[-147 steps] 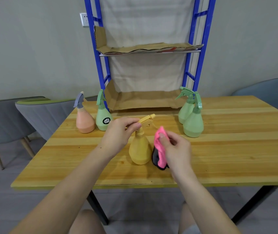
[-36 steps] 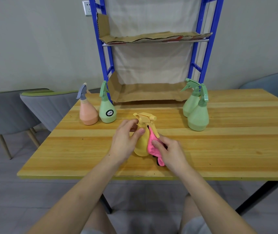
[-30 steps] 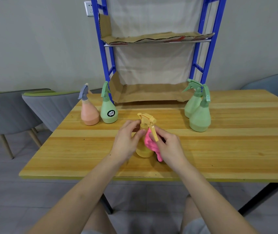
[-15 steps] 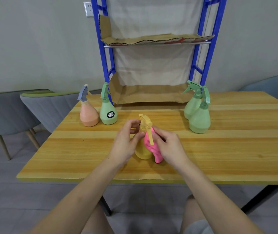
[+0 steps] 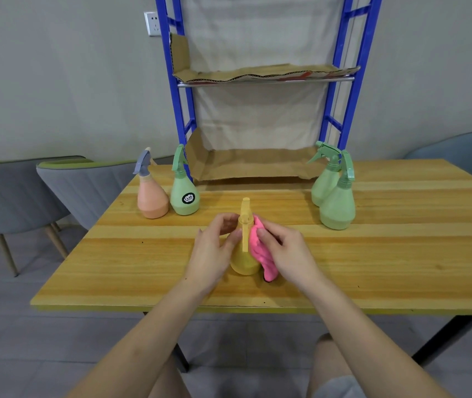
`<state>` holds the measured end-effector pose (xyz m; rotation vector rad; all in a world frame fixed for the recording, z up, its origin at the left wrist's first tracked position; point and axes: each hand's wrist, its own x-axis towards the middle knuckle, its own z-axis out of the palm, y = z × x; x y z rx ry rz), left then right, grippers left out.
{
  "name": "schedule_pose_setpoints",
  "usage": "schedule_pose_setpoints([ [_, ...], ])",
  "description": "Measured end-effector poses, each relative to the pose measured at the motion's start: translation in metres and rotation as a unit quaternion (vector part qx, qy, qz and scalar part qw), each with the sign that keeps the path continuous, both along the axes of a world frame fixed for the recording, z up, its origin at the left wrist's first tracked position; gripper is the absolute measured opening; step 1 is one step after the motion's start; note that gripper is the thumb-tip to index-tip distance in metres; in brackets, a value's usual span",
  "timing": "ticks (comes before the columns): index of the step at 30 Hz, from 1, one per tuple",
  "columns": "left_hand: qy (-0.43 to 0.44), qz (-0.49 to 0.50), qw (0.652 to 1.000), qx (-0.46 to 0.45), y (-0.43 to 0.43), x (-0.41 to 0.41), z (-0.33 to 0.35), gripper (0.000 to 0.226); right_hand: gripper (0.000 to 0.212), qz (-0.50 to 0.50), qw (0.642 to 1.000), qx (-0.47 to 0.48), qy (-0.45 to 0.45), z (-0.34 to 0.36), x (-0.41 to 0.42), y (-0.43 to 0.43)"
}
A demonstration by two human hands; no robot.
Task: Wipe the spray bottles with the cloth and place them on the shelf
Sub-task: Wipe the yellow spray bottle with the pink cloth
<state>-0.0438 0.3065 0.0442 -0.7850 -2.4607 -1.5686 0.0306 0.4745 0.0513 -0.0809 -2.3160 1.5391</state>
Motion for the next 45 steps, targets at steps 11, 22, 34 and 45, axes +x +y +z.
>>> schedule_pose_setpoints([
  [11,0.034,0.029,0.999,0.015,-0.002,-0.003,-0.009,0.026,0.031,-0.011,1.0,0.021,-0.008,-0.005,-0.003,0.003],
  [22,-0.049,0.056,0.997,0.034,-0.007,-0.004,-0.011,0.019,0.026,-0.015,0.996,0.062,-0.063,-0.019,0.0,0.014],
  [34,-0.106,0.007,0.99,0.093,-0.002,0.009,-0.019,0.044,0.034,-0.021,0.999,0.039,-0.009,-0.009,-0.003,0.008],
  [45,-0.001,0.068,0.995,-0.071,-0.001,0.008,-0.015,0.043,0.036,-0.03,0.999,0.031,-0.001,-0.002,-0.005,-0.002],
])
